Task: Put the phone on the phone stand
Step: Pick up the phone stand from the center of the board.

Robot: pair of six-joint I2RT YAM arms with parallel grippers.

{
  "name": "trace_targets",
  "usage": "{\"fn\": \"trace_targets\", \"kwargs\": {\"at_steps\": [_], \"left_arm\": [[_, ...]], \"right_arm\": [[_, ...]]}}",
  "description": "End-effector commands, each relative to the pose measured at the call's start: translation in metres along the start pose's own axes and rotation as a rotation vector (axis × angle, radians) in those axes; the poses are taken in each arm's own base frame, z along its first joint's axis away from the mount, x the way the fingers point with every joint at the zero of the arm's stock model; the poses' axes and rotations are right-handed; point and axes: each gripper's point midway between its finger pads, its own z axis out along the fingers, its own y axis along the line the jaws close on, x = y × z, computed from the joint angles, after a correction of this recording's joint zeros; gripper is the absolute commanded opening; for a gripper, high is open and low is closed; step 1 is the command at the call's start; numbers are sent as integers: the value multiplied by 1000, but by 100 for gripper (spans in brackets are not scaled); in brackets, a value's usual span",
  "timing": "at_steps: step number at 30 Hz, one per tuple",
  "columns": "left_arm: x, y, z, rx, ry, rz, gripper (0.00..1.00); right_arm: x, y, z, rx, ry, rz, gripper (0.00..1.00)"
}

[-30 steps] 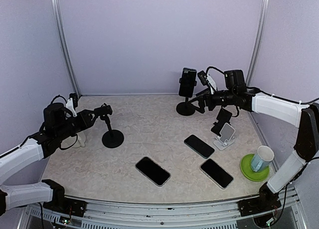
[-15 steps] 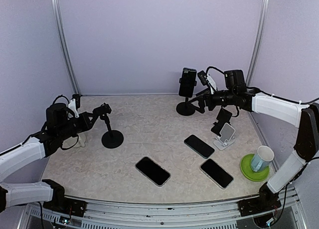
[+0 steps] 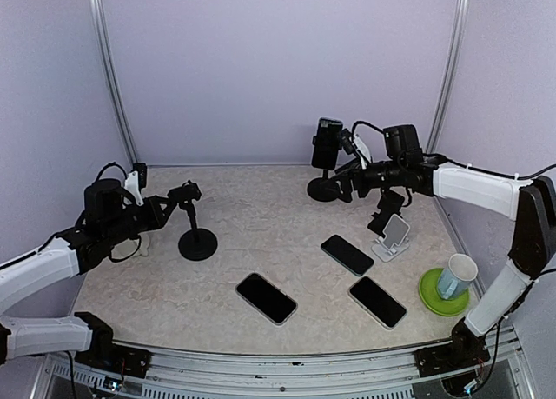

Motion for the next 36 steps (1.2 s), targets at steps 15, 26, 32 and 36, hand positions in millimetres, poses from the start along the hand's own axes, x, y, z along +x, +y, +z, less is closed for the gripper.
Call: {"fn": "trace_targets", "kwargs": {"at_steps": [15,26,32,36], "left_arm": [[-19,-105,12,191,-103,45,0],[-14,-121,19,211,-118,33,0],[-13,-122,18,204,-111,47,0],[-13,-119,15,193,-114,53,0]], "right_arm": [[-22,142,69,-298,-16,-157,100],[-43,162,107,-259,-29,-194,97],[-51,167,129,-285,-10,-188,87],[-48,180,139,-326,12,-191,77]]}}
